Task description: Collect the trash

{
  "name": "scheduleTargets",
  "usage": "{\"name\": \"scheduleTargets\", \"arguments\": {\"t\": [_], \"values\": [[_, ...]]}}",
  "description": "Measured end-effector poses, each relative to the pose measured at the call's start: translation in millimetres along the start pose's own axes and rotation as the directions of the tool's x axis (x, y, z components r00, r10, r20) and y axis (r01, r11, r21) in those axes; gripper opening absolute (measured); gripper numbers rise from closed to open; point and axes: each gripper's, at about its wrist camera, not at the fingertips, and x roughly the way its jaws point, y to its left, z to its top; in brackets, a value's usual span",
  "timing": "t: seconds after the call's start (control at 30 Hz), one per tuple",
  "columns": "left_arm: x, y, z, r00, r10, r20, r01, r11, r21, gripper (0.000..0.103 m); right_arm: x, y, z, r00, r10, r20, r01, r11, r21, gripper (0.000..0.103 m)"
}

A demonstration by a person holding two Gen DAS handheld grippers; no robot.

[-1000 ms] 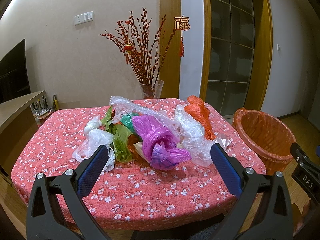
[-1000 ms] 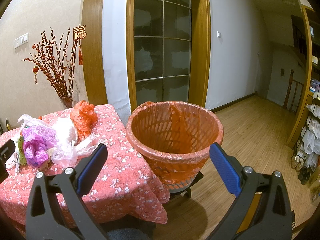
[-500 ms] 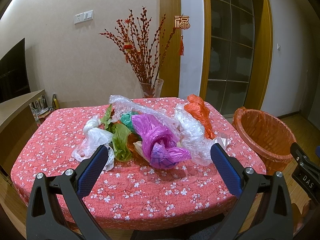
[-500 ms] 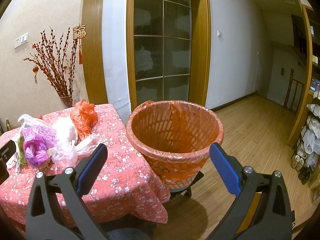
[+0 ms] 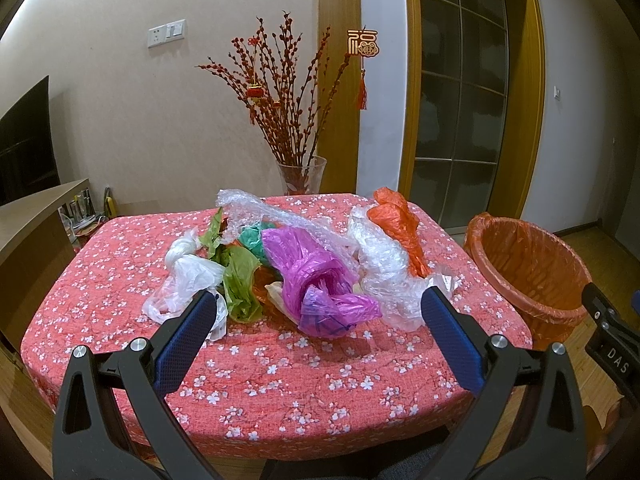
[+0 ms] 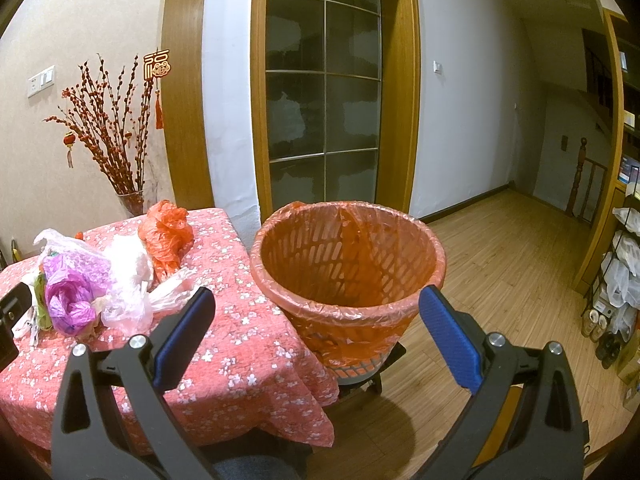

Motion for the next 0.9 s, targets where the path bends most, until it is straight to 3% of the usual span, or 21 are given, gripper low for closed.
{"name": "scheduleTargets", "arguments": {"t": [0.5,0.9], "values": [[7.2,-5.0,-7.9,1.000,0.010,-0.007,-0.010,1.000,-0.007,0.101,2.4,-1.9,-0.3,1.000,0.007,-0.002,-0.007,1.000,0.009,0.099],[26.1,49.5,-4.9,0.993,0.113,-0.035,-0.116,0.989,-0.088,0.101,23.4,28.8,3.2,0.987,0.158,-0.026,-0.159,0.987,-0.017,0.099]]}}
